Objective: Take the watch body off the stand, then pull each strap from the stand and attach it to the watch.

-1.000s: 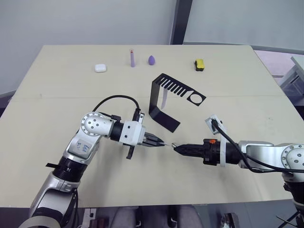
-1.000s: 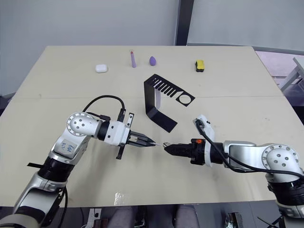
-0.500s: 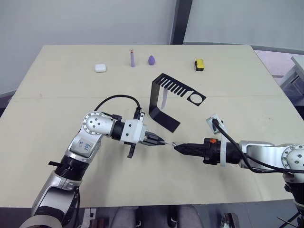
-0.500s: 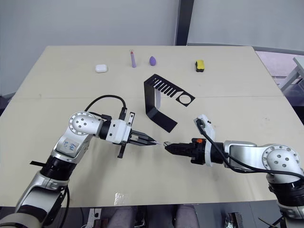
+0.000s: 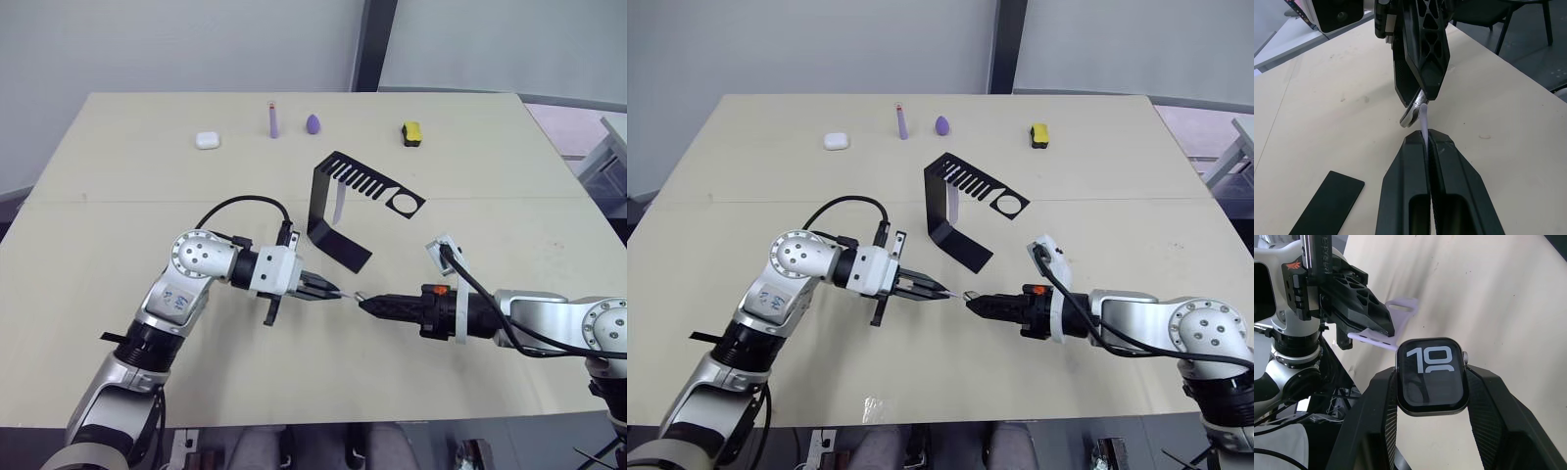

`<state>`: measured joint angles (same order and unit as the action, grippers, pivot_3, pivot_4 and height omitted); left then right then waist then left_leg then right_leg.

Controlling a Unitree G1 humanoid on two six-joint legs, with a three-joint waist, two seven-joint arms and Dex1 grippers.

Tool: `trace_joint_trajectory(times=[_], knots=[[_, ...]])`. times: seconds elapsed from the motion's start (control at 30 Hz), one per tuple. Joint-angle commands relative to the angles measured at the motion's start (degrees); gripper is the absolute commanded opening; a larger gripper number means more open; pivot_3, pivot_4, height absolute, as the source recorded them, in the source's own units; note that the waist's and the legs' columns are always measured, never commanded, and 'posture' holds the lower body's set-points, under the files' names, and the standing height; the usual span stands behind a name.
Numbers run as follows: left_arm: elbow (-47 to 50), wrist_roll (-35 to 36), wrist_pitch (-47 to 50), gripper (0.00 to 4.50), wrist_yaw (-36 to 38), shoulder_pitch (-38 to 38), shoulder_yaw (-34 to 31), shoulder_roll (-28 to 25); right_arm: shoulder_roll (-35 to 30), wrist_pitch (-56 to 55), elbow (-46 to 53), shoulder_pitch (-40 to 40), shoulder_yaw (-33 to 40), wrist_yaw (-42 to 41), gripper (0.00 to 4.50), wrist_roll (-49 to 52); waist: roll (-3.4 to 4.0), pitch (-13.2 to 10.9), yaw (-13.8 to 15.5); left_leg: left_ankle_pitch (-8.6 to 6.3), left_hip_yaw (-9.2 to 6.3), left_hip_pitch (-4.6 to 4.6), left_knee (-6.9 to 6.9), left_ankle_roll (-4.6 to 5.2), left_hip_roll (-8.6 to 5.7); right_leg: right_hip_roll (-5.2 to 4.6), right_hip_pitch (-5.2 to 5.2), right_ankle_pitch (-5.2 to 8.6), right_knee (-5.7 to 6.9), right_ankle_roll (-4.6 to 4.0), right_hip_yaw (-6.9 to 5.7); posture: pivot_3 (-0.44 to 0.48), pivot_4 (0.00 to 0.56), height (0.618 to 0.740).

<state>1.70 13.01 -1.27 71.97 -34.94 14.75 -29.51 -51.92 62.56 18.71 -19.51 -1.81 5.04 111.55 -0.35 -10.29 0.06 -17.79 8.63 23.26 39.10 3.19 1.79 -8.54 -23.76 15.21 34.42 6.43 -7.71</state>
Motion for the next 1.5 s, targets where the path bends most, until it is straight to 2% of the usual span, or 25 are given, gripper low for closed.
trace_joint_trajectory(times=[0.03,0.93,1.5], knots=[[1.80,0.04,-0.10,0.00,-0.54,-0.66,0.39,0.53,-0.78,-0.63,2.48,-0.23,0.70,-1.26,1.52,1.45,0.00,0.00,0.00,0.00,0.00,0.00,0.00,0.00,0.00,0.00,0.00,0.00,0.00,0.00,0.00,0.000,0.150,0.740],[0.57,-0.17,-0.70,0.00,-0.01,-1.07,0.23,0.32,-1.02,-1.35,2.28,0.59,1.38,-1.70,1.52,1.45,0.00,0.00,0.02,0.00,0.00,0.00,0.00,0.00,0.00,-0.01,0.00,0.00,-0.17,0.00,0.01,0.000,0.150,0.740],[0.37,-1.72,-0.63,0.00,-1.74,-0.57,1.37,2.67,-1.36,-1.81,3.78,0.10,0.45,-1.60,1.52,1.45,0.00,0.00,0.06,0.00,0.00,0.00,0.00,0.00,0.00,-0.01,0.00,0.00,-0.19,0.00,0.01,0.000,0.150,0.740]])
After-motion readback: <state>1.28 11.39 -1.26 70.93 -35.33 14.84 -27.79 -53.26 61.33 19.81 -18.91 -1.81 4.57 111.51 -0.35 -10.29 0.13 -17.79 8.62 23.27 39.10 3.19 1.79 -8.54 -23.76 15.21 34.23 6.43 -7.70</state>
